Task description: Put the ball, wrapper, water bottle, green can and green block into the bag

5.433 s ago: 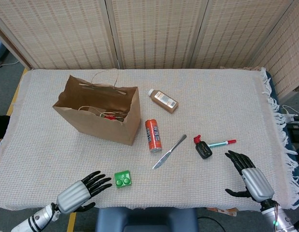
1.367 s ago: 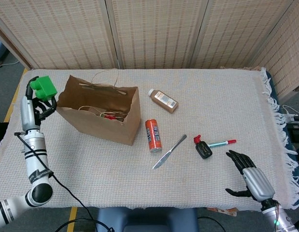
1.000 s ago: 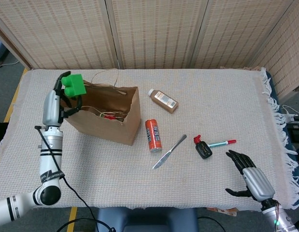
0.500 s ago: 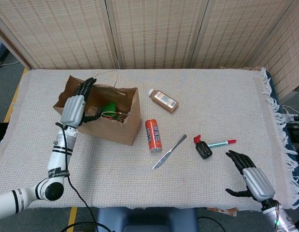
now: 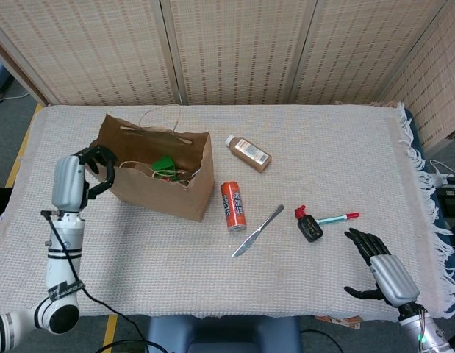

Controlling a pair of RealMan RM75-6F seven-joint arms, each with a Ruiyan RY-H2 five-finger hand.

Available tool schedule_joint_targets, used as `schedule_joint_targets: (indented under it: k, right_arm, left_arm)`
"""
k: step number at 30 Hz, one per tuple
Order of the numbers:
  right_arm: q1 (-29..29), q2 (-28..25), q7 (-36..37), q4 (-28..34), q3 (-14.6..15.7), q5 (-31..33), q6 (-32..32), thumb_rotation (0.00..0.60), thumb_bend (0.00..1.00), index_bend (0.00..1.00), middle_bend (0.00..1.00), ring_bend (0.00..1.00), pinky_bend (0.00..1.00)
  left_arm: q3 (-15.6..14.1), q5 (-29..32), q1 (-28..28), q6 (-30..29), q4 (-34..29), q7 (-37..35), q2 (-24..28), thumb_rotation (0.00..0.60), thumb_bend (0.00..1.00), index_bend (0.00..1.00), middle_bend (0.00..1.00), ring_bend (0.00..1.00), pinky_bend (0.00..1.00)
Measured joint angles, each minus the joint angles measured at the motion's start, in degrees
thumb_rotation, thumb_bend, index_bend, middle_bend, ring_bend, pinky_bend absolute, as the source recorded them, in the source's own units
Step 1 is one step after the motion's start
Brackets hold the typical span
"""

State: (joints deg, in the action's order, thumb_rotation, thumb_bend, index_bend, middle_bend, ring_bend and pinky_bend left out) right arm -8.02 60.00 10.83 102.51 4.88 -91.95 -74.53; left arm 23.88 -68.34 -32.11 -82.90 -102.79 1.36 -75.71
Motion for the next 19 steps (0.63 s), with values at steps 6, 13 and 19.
schedule_joint_targets:
  k: [6,13,19]
  right_arm:
    - [0.1,0.3,-1.2,-0.3,-0.1,0.2,0.0,0.600,0.03,0.00,0.00,0.00,0.00]
    - [0.1,1.0,-3.3,-0.7,-0.2,0.6,0.1,0.600,0.03,0.00,0.00,0.00,0.00]
    - [0.1,1.4,-4.7,-1.1,-0.5,1.6,0.5,0.600,0.03,0.00,0.00,0.00,0.00]
  left_arm:
    - [-10.7,-11.3,10.1,-7.6,5.7,-3.2,2.0,0.600,0.60,0.65,0.70,0.66,0.72]
    - [-21.4,-16.1,19.5,-10.6,13.2,-4.8,3.4,0.600,0.55,0.54,0.57,0.54,0.59]
    - [-26.3,-17.7,21.9,-7.7,14.0,-0.2,7.2,0.600,0.39,0.00,0.00,0.00,0.04]
